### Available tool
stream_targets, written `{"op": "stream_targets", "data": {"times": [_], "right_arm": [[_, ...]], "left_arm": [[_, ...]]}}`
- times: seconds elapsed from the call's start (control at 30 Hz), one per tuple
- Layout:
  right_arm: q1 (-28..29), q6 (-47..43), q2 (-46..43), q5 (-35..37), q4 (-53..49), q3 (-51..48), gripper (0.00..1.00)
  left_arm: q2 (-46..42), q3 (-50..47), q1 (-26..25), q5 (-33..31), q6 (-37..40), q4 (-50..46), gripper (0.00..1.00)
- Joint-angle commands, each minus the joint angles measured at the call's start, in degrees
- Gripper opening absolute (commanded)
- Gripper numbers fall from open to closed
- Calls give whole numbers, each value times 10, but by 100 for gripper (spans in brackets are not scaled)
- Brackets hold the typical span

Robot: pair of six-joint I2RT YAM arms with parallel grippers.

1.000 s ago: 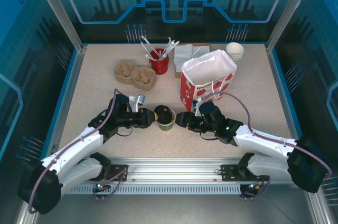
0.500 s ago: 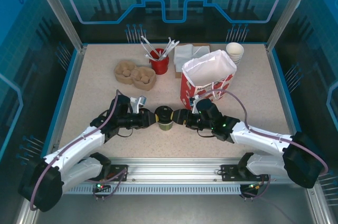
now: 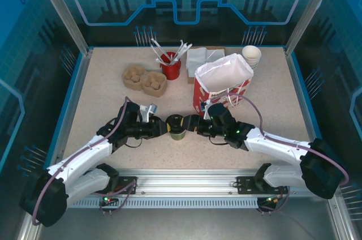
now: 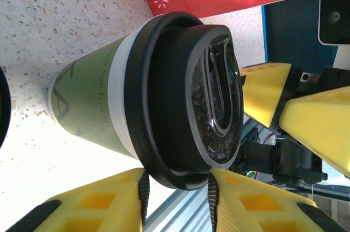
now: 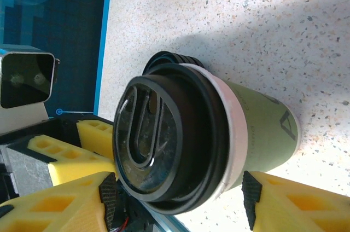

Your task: Pack the takeout coffee

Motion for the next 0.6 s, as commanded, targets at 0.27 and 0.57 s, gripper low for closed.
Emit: {"op": "stream_targets", "data": {"times": [0.27, 0.57], "right_arm": [[9, -19, 7, 4, -17, 21, 67], [3, -27, 8, -2, -21, 24, 67]], "left_arm": [[-22, 19, 6, 15, 53, -47, 56], [-12, 52, 6, -11, 77, -74, 60]]}}
